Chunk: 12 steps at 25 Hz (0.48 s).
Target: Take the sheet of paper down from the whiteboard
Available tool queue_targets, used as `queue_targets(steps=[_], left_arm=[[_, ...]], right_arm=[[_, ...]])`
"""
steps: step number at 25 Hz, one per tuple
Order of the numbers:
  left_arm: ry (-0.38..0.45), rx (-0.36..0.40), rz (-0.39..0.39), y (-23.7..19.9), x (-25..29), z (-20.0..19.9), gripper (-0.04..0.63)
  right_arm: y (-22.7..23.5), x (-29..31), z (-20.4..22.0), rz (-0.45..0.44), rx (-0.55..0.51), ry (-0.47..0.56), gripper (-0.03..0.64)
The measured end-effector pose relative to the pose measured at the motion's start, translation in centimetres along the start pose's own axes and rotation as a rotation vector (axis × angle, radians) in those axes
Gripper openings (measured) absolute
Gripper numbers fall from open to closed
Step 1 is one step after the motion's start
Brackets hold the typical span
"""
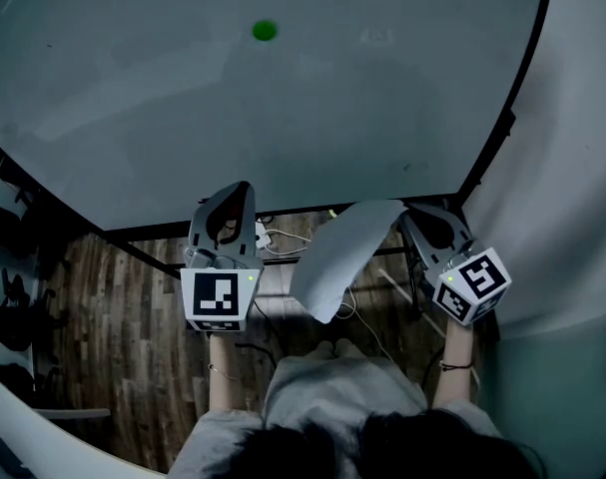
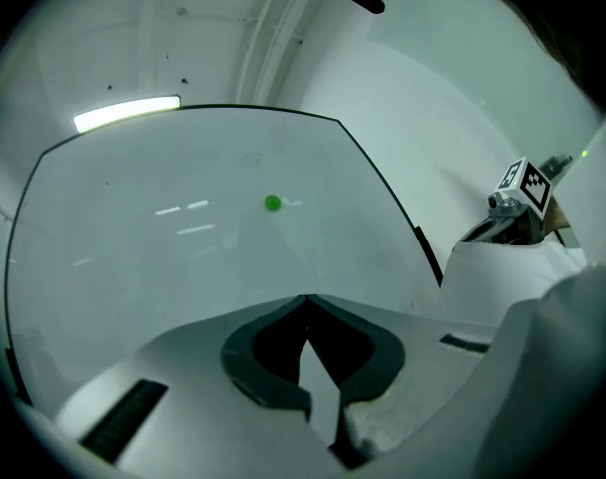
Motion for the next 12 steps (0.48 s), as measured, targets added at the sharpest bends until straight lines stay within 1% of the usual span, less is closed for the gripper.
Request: queue_targets(steps=[8,12], left_arm=[[-0.081,-0.139,0.088,3.1,-1.8,3.1,0.005],[-0.097,-0.180,0.127,4.8,-2.2,3.6,0.005]], right_arm=[[-1.5,0.7,-0.1,-0.044,0.002,0.042,0.000],[-2.2,1.2,-0.1,-0.075,0.001,0.066,0.000]])
Point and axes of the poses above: the fingertips, and each gripper's own axes: x forward along the fingers, y to its right, z out of its underside, the point moved 5 cm from there along -x, backward along the fingers, and after that the axes turned 1 degree about -z, right-handed, at the moved point
